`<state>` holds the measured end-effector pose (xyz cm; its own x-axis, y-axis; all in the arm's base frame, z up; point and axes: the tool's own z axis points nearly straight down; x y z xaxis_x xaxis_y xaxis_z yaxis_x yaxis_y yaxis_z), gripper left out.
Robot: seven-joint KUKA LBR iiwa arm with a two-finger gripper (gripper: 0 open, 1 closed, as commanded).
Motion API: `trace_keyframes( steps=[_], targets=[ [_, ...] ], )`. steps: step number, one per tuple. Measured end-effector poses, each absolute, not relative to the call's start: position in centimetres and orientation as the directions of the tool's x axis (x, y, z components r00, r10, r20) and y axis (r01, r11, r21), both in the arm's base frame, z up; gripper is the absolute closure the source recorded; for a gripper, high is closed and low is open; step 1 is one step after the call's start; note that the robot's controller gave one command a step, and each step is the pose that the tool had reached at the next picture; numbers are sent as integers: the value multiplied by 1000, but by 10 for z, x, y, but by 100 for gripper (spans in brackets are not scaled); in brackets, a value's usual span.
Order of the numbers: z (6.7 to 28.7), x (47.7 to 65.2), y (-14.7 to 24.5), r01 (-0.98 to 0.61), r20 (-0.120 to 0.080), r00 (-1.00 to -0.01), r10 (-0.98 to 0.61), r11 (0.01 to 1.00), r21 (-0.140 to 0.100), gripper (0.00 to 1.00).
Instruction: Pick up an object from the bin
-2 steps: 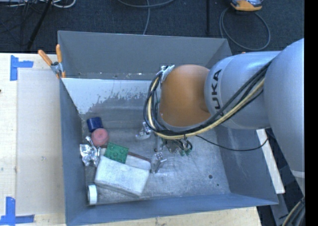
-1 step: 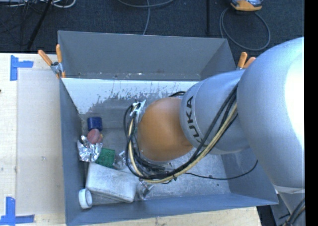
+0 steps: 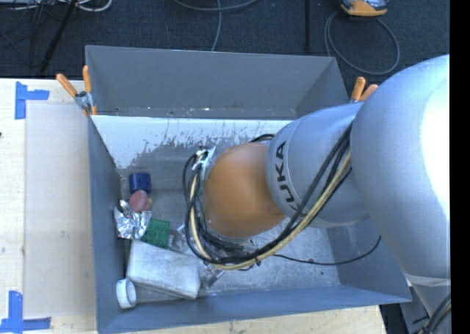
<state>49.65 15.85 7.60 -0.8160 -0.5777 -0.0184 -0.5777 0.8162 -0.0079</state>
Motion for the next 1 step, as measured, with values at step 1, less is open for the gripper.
trace_keyframes(
  steps=[1],
  targets=[
    [195, 492, 163, -562, -6, -827, -562, 827, -1, 100]
  ],
)
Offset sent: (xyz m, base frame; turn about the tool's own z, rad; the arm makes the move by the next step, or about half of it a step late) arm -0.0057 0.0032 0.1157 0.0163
